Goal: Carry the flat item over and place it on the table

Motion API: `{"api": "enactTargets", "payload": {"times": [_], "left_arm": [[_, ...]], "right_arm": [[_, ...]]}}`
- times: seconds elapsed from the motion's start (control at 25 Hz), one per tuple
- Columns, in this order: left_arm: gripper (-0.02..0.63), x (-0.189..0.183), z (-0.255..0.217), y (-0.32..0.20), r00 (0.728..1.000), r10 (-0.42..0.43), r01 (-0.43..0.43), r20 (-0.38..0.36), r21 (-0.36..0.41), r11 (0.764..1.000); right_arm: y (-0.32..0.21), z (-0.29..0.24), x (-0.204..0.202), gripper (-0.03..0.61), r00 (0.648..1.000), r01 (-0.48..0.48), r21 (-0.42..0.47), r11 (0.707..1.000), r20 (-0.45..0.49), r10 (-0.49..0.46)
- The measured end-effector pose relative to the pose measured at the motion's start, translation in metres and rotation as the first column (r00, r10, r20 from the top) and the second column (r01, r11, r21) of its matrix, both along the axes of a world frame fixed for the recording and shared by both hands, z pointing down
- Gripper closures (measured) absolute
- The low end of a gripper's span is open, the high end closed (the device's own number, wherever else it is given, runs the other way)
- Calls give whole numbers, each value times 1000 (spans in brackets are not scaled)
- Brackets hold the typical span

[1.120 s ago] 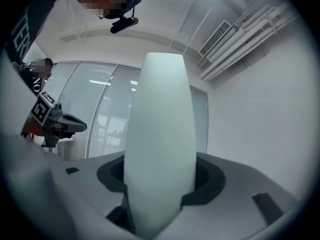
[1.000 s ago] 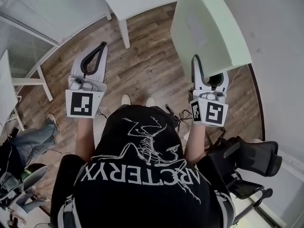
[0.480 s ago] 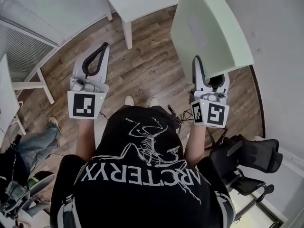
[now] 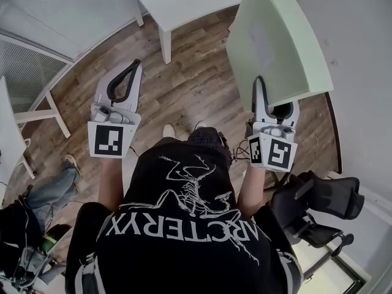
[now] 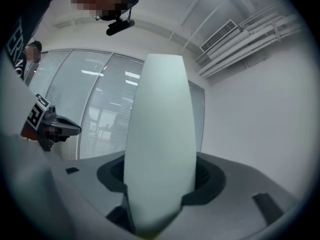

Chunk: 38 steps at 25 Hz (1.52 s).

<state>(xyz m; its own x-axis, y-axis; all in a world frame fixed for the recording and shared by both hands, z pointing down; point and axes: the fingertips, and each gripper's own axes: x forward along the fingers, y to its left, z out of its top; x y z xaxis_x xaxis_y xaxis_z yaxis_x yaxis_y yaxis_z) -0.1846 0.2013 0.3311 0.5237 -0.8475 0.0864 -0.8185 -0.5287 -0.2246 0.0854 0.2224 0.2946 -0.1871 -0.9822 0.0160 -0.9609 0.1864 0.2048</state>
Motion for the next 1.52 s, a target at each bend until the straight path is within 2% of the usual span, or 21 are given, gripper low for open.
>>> {"api": "enactTargets", "payload": {"times": [0.16,0.32,0.52,0.72,1.0,1.16,1.32,1.52], "left_arm": [[617,-1,17,-19,1000,-13,13,6,-34,999],[617,11,26,-58,999,-31,33,27,-46,998],[617,24,22,-133,994,-103,105,42,-26,994],[617,53,8,-217,988,-148,149,42,-35,988],[617,70,-5,-292,963,-250,250,99,13,968],[617,62,-1,-314,955,-275,278,113,-12,960],[617,55,3,-333,961,-255,260,109,-26,965],[617,50,1,-351,977,-194,199,87,-48,979]], "right_arm": [[-21,8,2,314,1000,4,-12,1000,-18,-4],[-67,13,16,314,1000,24,-11,1000,-9,-24],[-159,12,35,314,998,66,10,998,13,-66],[-260,-5,61,314,992,127,29,991,12,-128],[-364,5,86,314,979,202,-19,979,47,-201],[-394,15,85,314,975,217,-52,975,63,-214],[-411,24,75,314,973,217,-65,974,100,-210],[-415,43,69,314,947,197,-97,976,276,-164]]}}
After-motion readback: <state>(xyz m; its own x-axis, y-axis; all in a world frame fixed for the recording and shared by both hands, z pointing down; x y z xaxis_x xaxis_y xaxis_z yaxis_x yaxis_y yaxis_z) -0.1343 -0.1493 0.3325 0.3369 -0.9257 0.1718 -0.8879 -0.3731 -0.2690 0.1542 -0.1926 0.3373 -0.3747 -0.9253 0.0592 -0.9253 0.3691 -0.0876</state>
